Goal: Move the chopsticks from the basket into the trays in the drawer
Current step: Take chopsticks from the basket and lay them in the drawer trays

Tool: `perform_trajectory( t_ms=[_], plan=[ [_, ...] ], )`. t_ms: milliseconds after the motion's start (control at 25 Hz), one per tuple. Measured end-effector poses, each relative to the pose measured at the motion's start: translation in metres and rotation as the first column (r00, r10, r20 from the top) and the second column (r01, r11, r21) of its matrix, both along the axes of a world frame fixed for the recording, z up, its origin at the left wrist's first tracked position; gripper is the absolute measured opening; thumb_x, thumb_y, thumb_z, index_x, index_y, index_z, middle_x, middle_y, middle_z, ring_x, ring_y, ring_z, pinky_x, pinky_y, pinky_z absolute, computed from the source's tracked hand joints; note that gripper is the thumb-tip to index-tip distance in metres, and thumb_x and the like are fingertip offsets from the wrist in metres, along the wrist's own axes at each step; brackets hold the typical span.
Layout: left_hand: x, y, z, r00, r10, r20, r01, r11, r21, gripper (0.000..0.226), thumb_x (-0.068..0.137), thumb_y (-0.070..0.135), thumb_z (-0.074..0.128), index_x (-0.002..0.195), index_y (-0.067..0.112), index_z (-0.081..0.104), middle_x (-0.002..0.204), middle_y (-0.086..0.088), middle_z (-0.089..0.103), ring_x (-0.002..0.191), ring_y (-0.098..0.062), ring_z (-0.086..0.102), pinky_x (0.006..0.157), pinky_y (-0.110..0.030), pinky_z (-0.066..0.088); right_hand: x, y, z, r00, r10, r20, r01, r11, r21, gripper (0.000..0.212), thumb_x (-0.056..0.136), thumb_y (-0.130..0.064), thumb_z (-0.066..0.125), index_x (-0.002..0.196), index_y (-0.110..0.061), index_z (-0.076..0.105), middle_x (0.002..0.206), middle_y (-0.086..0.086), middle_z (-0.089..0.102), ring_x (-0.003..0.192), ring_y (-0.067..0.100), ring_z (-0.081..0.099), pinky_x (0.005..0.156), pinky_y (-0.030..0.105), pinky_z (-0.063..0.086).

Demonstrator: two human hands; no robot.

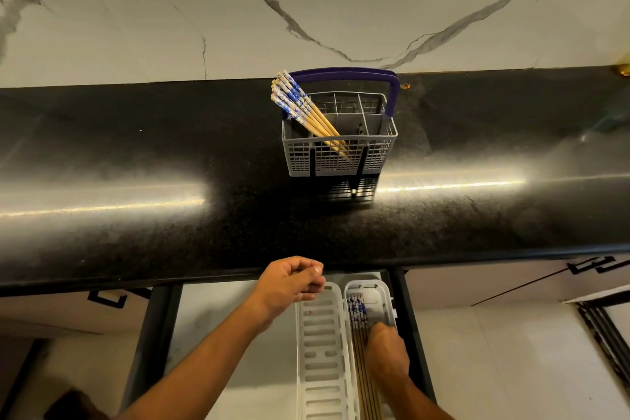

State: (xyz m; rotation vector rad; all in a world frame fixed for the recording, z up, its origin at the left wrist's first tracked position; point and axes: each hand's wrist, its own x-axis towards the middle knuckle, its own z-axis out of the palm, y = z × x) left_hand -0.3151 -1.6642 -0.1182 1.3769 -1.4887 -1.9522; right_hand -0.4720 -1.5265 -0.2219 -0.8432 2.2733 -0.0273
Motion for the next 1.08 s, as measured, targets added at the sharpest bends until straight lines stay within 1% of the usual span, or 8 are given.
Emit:
perform_trajectory(
  t_ms=[200,320,440,560,680,800,920,1080],
  plan=[
    [0.003,-0.007,0.016,0.996,0.002,-0.086,0.0,1.0,0.015,0.025,0.088,0.02,0.072,0.111,0.011,0.07,0.099,-0.013,0.077,0.092,-0.026,0.076,0.081,-0.034,0.062,-0.014,0.005,0.009,0.999,-0.048,0.016,0.049,0.998,-0.046,0.012,0.099,-0.013,0.053,0.102,-0.011,0.065,0.094,0.002,0.068,0.084,0.015,0.067,0.083,0.029,0.059],
    [0.004,-0.012,0.025,0.993,0.037,-0.115,-0.04,0.999,-0.02,0.026,0.087,0.021,0.072,0.112,0.011,0.07,0.099,-0.012,0.077,0.093,-0.026,0.075,0.082,-0.034,0.062,-0.032,0.006,0.027,0.988,-0.108,0.115,0.12,0.987,-0.107,0.015,0.098,-0.014,0.056,0.09,-0.014,0.069,0.082,0.0,0.07,0.069,0.011,0.069,0.07,0.027,0.062],
    [0.004,-0.02,0.035,0.985,0.074,-0.153,-0.079,0.996,-0.03,0.025,0.089,0.021,0.07,0.112,0.011,0.07,0.099,-0.012,0.077,0.095,-0.026,0.075,0.082,-0.033,0.061,-0.049,-0.005,0.067,0.966,-0.141,0.216,0.19,0.955,-0.226,0.018,0.094,-0.011,0.062,0.08,-0.016,0.071,0.077,0.003,0.074,0.064,0.014,0.073,0.067,0.032,0.063],
    [0.0,-0.037,0.056,0.975,0.123,-0.186,-0.136,0.989,-0.057,0.022,0.09,0.02,0.068,0.11,0.011,0.07,0.099,-0.012,0.077,0.094,-0.025,0.075,0.08,-0.031,0.062,-0.055,-0.033,0.129,0.959,-0.098,0.265,0.206,0.882,-0.423,0.018,0.093,-0.012,0.065,0.08,-0.021,0.072,0.074,0.0,0.074,0.063,0.012,0.073,0.065,0.028,0.062],
    [-0.013,-0.065,0.088,0.955,0.191,-0.227,-0.216,0.972,-0.089,0.02,0.092,0.018,0.067,0.109,0.007,0.07,0.099,-0.015,0.077,0.09,-0.025,0.076,0.077,-0.031,0.063,-0.05,-0.076,0.191,0.977,0.061,0.204,0.081,0.78,-0.621,0.013,0.093,-0.02,0.066,0.084,-0.027,0.073,0.072,-0.004,0.074,0.064,0.003,0.071,0.063,0.02,0.058],
    [-0.028,-0.093,0.122,0.915,0.259,-0.309,-0.307,0.945,-0.117,0.022,0.092,0.016,0.067,0.109,0.002,0.069,0.099,-0.018,0.076,0.084,-0.022,0.074,0.075,-0.03,0.062,-0.039,-0.129,0.236,0.989,0.129,0.071,-0.028,0.639,-0.769,0.011,0.092,-0.022,0.067,0.085,-0.025,0.074,0.066,-0.005,0.071,0.058,0.002,0.067,0.054,0.012,0.05],
    [-0.039,-0.114,0.147,0.883,0.319,-0.345,-0.395,0.902,-0.177,0.019,0.093,0.016,0.067,0.108,0.005,0.07,0.097,-0.015,0.076,0.084,-0.02,0.073,0.076,-0.029,0.062,-0.028,-0.175,0.265,0.984,0.178,0.018,-0.077,0.511,-0.856,0.009,0.092,-0.022,0.068,0.091,-0.02,0.077,0.071,-0.006,0.072,0.06,0.007,0.066,0.058,0.023,0.057],
    [-0.041,-0.142,0.156,0.843,0.442,-0.308,-0.517,0.824,-0.233,0.013,0.092,0.014,0.068,0.104,0.01,0.071,0.093,-0.011,0.077,0.085,-0.019,0.072,0.084,-0.035,0.061,-0.019,-0.216,0.28,0.974,0.227,-0.002,-0.113,0.478,-0.871,0.015,0.093,-0.024,0.065,0.102,-0.02,0.076,0.088,-0.005,0.075,0.072,0.004,0.066,0.065,0.02,0.053]
  ],
)
